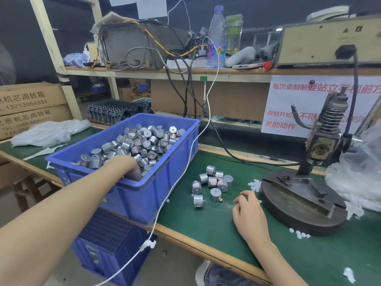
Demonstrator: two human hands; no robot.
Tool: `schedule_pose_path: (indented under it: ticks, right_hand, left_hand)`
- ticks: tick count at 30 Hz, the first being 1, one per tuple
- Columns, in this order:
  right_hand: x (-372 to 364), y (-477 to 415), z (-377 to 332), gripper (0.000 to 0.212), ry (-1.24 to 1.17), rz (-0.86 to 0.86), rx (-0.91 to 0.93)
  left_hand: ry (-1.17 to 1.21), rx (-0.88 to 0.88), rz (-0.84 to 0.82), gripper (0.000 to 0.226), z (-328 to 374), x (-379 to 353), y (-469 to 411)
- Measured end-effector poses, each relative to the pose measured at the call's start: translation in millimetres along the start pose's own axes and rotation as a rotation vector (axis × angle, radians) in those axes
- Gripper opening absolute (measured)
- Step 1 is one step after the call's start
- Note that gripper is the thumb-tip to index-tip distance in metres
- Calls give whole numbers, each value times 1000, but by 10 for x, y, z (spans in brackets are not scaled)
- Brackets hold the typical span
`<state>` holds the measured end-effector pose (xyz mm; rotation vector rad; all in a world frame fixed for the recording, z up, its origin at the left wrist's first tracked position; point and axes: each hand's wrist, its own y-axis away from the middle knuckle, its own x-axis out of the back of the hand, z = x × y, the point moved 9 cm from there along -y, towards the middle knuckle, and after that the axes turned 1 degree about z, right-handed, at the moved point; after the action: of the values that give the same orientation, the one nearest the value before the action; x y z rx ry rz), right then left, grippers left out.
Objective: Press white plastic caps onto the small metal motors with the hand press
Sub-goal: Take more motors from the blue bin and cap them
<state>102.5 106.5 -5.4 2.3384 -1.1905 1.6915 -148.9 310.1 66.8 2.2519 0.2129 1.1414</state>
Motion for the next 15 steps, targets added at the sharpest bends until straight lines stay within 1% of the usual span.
schedule_pose_path:
  ticks: [3,7,11,15]
  right_hand:
    - [5,-2,-3,16,-6,7,-2]
    - [-1,-12,-18,15,-8,5,3]
    - [5,1,-14,16,-9,-1,-5]
    - [13,13,-18,17,-14,-6,-8]
  left_hand:
    - [34,-12,25,41,-5,0,1]
    - [97,-38,138,37,-40,0,-109]
    - [218,-40,289,36,-71,90,-198]
    - [283,-59,343,32,-47,146,-183]
